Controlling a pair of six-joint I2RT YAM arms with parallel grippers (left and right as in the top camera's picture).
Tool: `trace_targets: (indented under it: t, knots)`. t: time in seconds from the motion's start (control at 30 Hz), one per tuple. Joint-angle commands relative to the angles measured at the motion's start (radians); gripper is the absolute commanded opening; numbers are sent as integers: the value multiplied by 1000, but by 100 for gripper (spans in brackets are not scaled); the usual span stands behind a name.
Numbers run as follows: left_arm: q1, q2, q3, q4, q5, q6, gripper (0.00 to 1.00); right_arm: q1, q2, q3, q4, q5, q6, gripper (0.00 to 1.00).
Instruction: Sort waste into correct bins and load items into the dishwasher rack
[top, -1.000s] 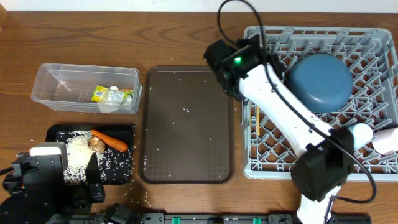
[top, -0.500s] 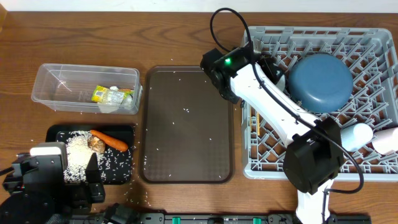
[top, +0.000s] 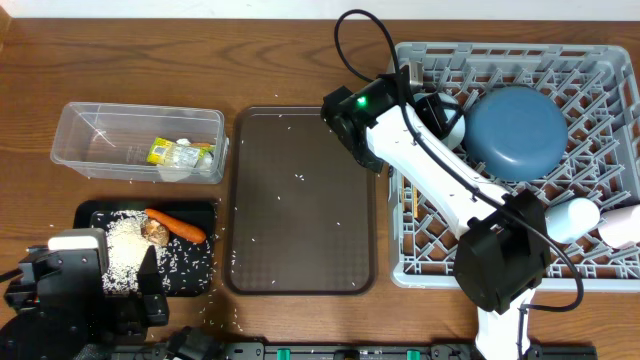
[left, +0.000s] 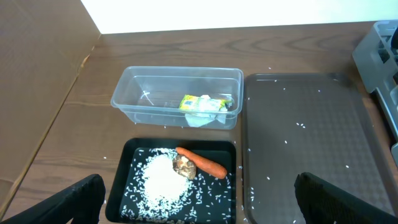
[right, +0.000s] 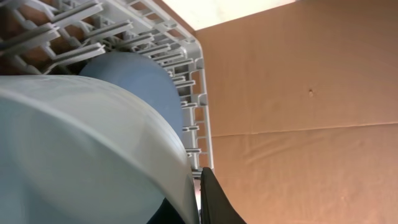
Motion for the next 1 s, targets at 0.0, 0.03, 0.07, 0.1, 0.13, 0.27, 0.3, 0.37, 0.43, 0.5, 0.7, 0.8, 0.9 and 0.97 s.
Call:
trace_targets:
  t: [0.0, 0.03, 0.07, 0.1, 0.13, 0.27, 0.3, 0.37, 0.43, 0.5, 0.7, 0.8, 0.9, 0.97]
  knots:
    - [6, 2, 9, -1, -9, -8, 98, -23, 10, 14, -1, 60, 16, 2]
    - [6, 2, 9, -1, -9, -8, 98, -34, 10, 14, 0, 43, 17, 1]
    - [6, 2, 9, -1, -9, -8, 98, -39, 10, 14, 0, 33, 18, 1]
    - [6, 2, 9, -1, -9, -8, 98, -47, 10, 14, 3, 14, 17, 1]
    - [6, 2, 9, -1, -9, -8, 98, -58, 11, 14, 4, -10, 17, 1]
    - [6, 2, 9, -1, -9, -8, 98, -77, 18, 13, 3, -49, 5, 1]
    - [6, 2, 9, -1, -9, -8, 98, -77, 22, 12, 3, -48, 2, 1]
    - [6, 2, 9, -1, -9, -8, 98, -77, 32, 12, 2, -29, 2, 1]
    - [6, 2, 9, -1, -9, -8, 98, -75, 48, 12, -8, -6, 2, 2]
    - [6, 2, 9, -1, -9, -8, 98, -69, 66, 12, -19, 13, 3, 2]
    - [6, 2, 9, -1, -9, -8, 98, -61, 124, 12, -35, 10, 3, 2]
    - [6, 2, 9, -1, -9, -8, 98, -61, 148, 12, -39, 11, 3, 2]
    - [6, 2, 9, -1, -9, -8, 98, -61, 157, 12, -42, 11, 3, 2]
    - [6, 2, 9, -1, -9, -8, 98, -61, 157, 12, -42, 11, 3, 2]
